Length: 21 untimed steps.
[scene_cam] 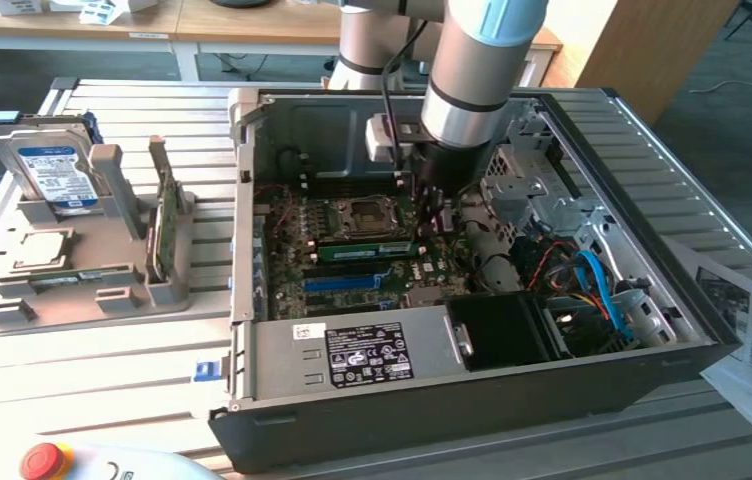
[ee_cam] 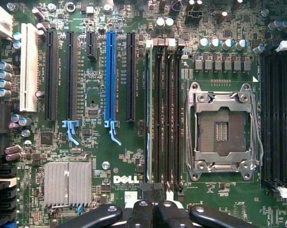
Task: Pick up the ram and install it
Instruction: 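Press down the ram until it locks into place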
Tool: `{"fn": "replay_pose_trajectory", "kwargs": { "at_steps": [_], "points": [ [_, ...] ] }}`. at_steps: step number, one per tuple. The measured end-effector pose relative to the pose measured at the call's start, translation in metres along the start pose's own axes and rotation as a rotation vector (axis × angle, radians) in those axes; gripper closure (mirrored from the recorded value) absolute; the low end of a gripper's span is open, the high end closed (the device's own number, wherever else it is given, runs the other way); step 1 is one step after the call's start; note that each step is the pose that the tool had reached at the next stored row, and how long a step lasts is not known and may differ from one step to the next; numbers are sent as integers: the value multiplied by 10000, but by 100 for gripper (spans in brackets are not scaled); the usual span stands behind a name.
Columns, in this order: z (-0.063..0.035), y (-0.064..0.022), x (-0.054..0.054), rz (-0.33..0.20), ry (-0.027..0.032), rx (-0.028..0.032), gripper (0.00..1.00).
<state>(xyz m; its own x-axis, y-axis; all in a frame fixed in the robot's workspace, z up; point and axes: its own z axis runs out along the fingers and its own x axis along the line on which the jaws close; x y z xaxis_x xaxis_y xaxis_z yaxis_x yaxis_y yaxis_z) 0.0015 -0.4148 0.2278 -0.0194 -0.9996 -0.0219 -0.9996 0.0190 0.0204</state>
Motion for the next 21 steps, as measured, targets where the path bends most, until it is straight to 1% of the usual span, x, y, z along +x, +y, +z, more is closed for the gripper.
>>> {"fn": "replay_pose_trajectory", "kwargs": {
  "at_steps": [21],
  "points": [
    [25, -1, 1, 0, -1, 0, 89]
  ]
}}
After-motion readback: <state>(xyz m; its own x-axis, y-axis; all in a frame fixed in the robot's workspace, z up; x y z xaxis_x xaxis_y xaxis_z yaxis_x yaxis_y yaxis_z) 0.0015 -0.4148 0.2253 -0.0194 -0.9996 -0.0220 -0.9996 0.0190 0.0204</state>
